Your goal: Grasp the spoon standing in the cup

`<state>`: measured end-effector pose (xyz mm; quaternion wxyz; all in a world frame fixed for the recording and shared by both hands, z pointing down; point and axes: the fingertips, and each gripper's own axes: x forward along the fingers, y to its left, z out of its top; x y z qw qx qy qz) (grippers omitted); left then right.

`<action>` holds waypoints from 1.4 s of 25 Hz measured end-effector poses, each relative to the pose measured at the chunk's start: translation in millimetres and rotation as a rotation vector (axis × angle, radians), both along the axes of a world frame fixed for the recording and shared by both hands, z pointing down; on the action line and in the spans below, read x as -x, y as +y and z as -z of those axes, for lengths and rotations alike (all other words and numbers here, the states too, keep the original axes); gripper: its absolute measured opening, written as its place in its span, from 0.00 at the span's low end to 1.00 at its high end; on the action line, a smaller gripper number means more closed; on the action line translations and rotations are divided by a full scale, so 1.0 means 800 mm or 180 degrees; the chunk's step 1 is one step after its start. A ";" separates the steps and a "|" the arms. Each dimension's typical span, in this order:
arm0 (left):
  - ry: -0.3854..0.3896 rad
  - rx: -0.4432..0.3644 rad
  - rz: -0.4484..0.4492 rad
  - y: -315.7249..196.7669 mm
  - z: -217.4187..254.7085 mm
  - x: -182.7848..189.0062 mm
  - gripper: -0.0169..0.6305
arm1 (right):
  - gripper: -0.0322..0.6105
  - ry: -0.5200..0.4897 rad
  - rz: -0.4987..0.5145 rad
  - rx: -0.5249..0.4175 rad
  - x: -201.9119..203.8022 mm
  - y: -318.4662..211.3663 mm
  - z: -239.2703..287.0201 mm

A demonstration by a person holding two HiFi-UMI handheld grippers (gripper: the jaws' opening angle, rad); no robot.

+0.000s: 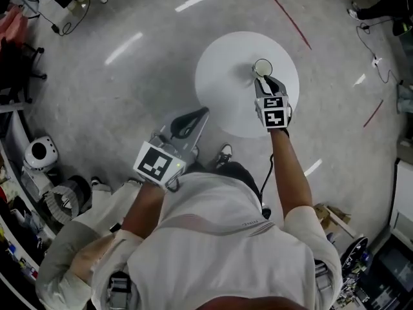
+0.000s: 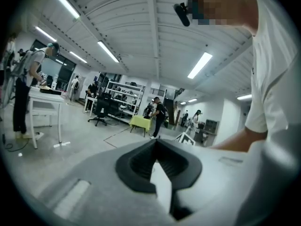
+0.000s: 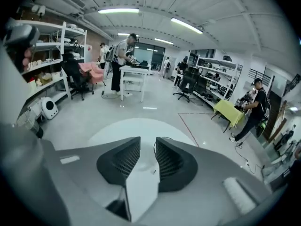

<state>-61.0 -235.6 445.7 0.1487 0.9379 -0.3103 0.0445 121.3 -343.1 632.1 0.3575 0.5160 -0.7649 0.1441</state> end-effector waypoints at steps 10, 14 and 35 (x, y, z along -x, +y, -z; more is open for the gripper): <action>-0.0026 0.0238 0.0184 -0.016 -0.035 0.042 0.03 | 0.18 0.0537 0.0137 0.0221 0.001 -0.056 -0.089; -0.0026 0.0254 0.0204 -0.016 -0.038 0.049 0.03 | 0.08 0.0634 0.0125 0.0099 0.005 -0.059 -0.083; 0.0027 -0.0376 -0.0285 0.049 0.094 -0.086 0.03 | 0.07 -0.1288 -0.0219 -0.1364 -0.071 0.159 0.266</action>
